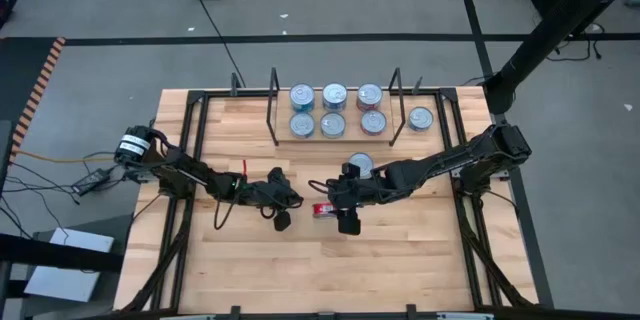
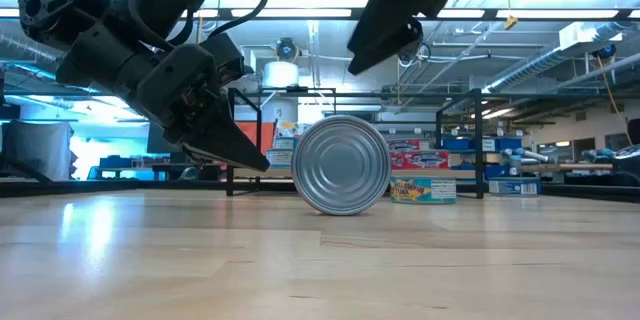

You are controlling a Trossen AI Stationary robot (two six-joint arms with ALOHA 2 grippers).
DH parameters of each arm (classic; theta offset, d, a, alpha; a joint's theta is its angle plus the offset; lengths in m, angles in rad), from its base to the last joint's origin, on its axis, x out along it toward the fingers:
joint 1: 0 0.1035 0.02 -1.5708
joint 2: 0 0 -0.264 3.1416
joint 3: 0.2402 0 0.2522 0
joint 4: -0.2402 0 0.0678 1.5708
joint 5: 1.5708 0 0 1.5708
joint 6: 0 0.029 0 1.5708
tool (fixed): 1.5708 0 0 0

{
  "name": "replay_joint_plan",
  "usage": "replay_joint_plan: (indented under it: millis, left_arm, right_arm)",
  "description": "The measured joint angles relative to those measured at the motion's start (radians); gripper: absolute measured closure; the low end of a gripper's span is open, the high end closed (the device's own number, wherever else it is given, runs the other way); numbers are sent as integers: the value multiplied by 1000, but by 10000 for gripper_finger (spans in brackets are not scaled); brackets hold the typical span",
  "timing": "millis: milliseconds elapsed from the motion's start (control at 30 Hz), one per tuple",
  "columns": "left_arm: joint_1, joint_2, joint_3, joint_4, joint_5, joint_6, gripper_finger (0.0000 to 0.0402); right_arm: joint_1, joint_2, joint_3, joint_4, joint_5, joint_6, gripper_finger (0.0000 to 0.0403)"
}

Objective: Stack canned seafood by type on shelf
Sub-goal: Stack the red tuna can on top of the red tuna can on the shelf

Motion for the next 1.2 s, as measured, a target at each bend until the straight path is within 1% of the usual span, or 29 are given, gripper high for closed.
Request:
replay_joint_plan:
  millis: [100, 167, 367, 500, 767, 867, 967, 1200]
  left_arm:
    - [0, 0, 0, 0, 0, 0, 398]
    - [0, 0, 0, 0, 0, 0, 398]
    - [0, 0, 1, -9, 0, -2, 398]
    - [0, 0, 0, -19, 0, -6, 398]
    - [0, 1, 0, -15, 0, -20, 398]
    - [0, 1, 0, -17, 0, -20, 398]
    - [0, 1, 0, -15, 0, -20, 398]
    - [0, 1, 0, -17, -1, -20, 398]
  right_arm:
    - [0, 6, 30, -14, -16, 15, 126]
    - [0, 20, 82, -64, -29, 22, 125]
    - [-4, 146, 320, -285, -41, -39, 125]
    - [-4, 235, 422, -383, -40, -68, 122]
    - [-3, 322, 434, -438, -40, -74, 116]
    - [-2, 333, 432, -451, -15, -76, 118]
    - [-2, 340, 432, -444, 1, -80, 118]
    - [3, 379, 430, -423, -14, -118, 122]
